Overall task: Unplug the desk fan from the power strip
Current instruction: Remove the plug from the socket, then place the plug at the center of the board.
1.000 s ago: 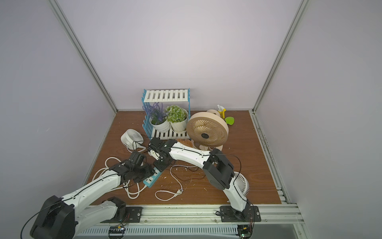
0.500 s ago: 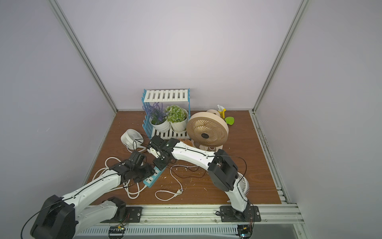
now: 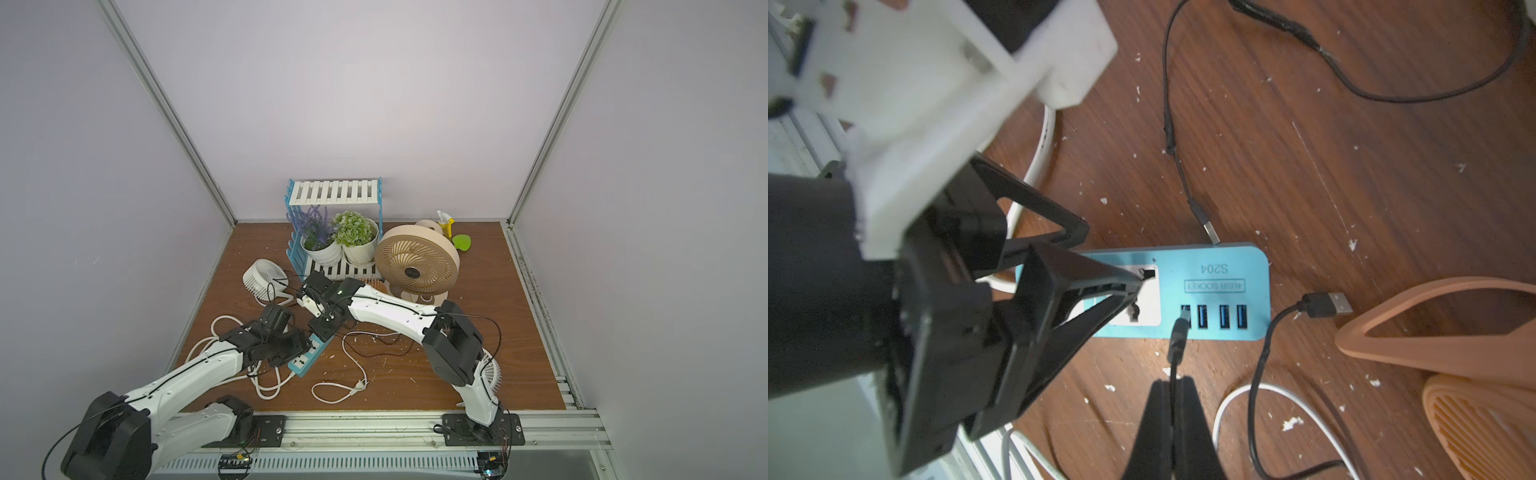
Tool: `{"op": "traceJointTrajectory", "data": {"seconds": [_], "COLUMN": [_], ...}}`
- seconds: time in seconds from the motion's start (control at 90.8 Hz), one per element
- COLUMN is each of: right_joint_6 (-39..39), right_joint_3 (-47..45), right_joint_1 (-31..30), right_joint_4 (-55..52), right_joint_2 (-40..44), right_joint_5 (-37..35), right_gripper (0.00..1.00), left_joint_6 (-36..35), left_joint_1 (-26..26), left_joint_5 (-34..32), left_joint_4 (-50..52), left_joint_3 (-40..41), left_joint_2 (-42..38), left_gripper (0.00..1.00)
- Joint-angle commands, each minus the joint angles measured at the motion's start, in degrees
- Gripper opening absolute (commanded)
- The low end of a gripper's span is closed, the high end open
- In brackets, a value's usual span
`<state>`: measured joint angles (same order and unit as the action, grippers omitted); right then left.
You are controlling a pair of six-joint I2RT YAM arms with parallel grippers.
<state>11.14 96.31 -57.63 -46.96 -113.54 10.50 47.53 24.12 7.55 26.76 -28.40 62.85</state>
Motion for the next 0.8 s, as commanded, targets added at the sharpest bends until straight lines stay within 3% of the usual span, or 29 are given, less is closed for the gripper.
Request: {"op": "traceJointTrajectory", "data": {"seconds": [0.0, 0.429, 0.583, 0.793], "right_joint_6": [0.0, 2.4, 3.1, 2.8], "right_joint_3": [-2.4, -12.5, -12.0, -11.3], "right_joint_1": [-0.1, -2.1, -2.8, -2.4], "right_joint_4": [-0.2, 3.8, 4.0, 3.9], "right_joint_2": [3.4, 7.4, 6.1, 8.6], "right_joint_5": [-0.4, 0.2, 0.4, -4.1], "right_gripper": [0.00, 0.00, 0.26, 0.48], "left_joint_6": [-0.3, -0.6, -0.9, -0.8], "left_joint_1": [0.2, 0.2, 0.2, 0.2], "left_joint_5": [-2.6, -2.8, -2.9, -3.7], "left_joint_4": [6.4, 6.6, 6.9, 7.9], "left_joint_3": [1.3, 0.9, 0.5, 0.0], "left_joint_2": [1.7, 1.9, 2.2, 1.3], "left_gripper": [0.60, 0.60, 0.60, 0.61]}}
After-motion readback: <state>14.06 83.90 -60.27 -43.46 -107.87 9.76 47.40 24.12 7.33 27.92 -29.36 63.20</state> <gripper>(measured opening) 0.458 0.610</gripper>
